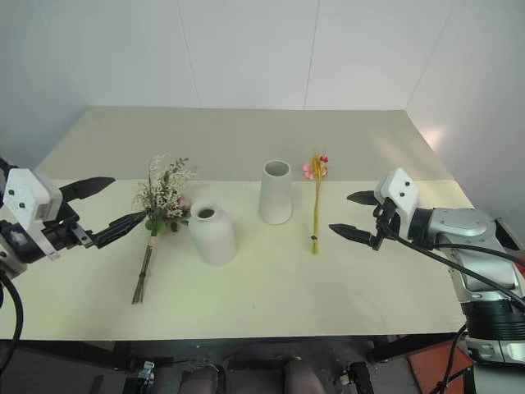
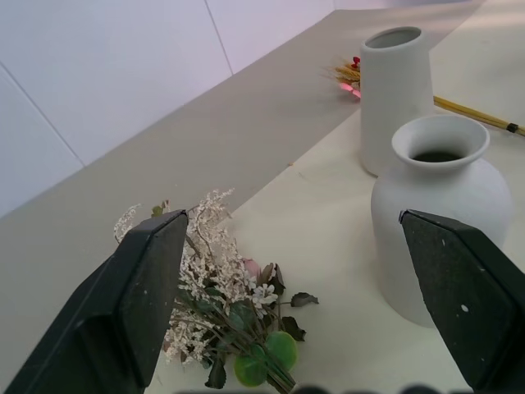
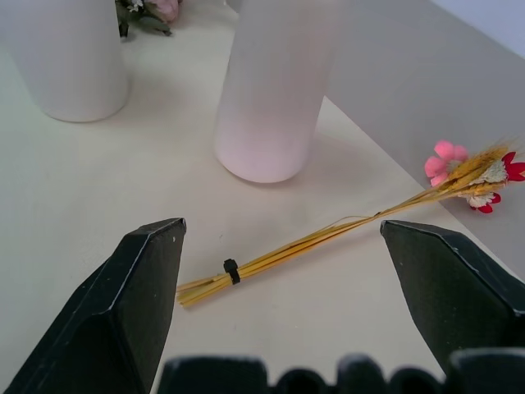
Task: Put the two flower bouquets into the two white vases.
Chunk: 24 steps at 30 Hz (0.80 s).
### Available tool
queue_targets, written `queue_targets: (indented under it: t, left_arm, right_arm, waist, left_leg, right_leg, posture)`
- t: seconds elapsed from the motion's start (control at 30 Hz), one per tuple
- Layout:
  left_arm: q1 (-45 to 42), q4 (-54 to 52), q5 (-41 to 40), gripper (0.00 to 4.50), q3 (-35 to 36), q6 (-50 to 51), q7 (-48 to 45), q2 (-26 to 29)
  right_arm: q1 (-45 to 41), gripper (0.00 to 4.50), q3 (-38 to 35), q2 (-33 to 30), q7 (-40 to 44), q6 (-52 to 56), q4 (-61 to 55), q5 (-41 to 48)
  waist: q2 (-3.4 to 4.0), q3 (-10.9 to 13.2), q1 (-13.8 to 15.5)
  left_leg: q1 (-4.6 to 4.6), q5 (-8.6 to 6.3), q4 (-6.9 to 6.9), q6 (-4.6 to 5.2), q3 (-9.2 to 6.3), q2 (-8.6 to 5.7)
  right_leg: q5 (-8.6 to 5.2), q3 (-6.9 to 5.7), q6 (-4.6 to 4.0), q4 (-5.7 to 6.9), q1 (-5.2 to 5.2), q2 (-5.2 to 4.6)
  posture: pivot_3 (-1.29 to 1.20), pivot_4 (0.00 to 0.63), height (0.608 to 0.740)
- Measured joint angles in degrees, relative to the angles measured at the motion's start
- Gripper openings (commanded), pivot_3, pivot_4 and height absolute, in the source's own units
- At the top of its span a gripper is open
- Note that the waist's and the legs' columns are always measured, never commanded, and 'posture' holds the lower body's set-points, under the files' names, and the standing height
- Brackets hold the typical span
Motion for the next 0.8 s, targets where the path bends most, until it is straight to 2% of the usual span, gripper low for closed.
queue_targets:
  t: [0.6, 0.8]
  left_arm:
    - [0.02, 0.07, -0.01, 4.49, -0.06, -0.04, -0.13, 0.42]
    - [-0.05, 0.09, -0.64, 4.49, -0.76, -0.08, -0.43, 0.0]
  right_arm:
    - [-0.01, 4.5, 0.02, 0.0, 0.42, 0.08, 0.2, -0.29]
    - [-0.59, 4.5, 0.15, -0.19, 0.14, 4.89, 0.36, 0.91]
  waist:
    - [0.0, 0.0, 0.05]
    - [0.0, 0.0, 0.04]
  left_leg:
    - [0.0, 0.0, 0.0, 0.0, 0.01, 0.0]
    - [0.0, 0.0, 0.01, 0.0, 0.01, 0.0]
  right_leg:
    - [0.0, 0.0, 0.01, 0.0, 0.01, 0.0]
    - [0.01, 0.0, 0.02, 0.02, 0.01, 0.0]
  posture:
    - [0.0, 0.15, 0.74]
    - [0.0, 0.15, 0.74]
